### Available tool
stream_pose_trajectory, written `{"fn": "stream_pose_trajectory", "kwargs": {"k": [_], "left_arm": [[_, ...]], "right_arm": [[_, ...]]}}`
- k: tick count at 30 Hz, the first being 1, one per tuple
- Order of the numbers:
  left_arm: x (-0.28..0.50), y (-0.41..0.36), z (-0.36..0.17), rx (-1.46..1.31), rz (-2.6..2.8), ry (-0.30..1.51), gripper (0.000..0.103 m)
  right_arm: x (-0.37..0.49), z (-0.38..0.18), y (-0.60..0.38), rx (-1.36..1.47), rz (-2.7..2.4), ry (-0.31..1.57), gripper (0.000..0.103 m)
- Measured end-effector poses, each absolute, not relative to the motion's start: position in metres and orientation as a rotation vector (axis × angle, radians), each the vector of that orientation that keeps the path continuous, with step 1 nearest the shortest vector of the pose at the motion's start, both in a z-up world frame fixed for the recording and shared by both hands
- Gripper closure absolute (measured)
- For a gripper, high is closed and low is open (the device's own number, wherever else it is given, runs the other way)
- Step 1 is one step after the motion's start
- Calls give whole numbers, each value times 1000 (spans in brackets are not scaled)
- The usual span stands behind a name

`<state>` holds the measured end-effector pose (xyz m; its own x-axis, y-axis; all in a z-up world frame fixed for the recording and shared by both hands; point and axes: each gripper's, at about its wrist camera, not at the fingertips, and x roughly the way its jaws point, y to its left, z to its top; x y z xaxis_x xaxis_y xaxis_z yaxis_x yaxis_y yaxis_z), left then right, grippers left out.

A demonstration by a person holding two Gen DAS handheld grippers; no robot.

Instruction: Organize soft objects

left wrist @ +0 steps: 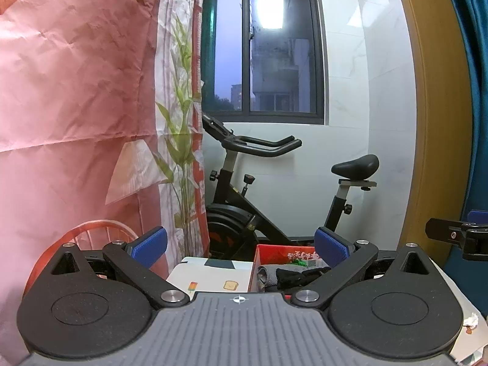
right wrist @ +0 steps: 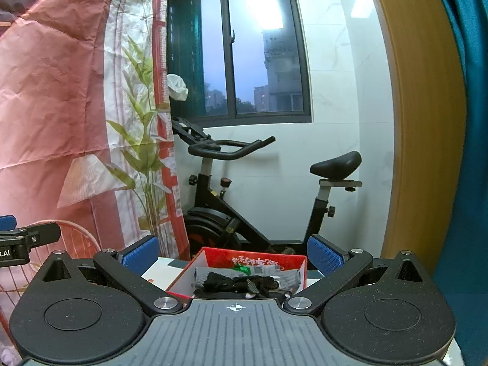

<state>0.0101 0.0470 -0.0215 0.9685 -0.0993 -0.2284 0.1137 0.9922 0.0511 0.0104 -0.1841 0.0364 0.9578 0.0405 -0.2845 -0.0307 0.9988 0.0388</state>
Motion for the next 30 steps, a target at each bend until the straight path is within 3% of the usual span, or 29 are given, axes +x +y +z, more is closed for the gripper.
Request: {"fn": "stream_pose_trajectory", "kwargs": {"k": [30], "left_arm": [[11,43,-26,41,-96,267,0]], "right_arm": [[12,31,-190,19,13,295,0]]}}
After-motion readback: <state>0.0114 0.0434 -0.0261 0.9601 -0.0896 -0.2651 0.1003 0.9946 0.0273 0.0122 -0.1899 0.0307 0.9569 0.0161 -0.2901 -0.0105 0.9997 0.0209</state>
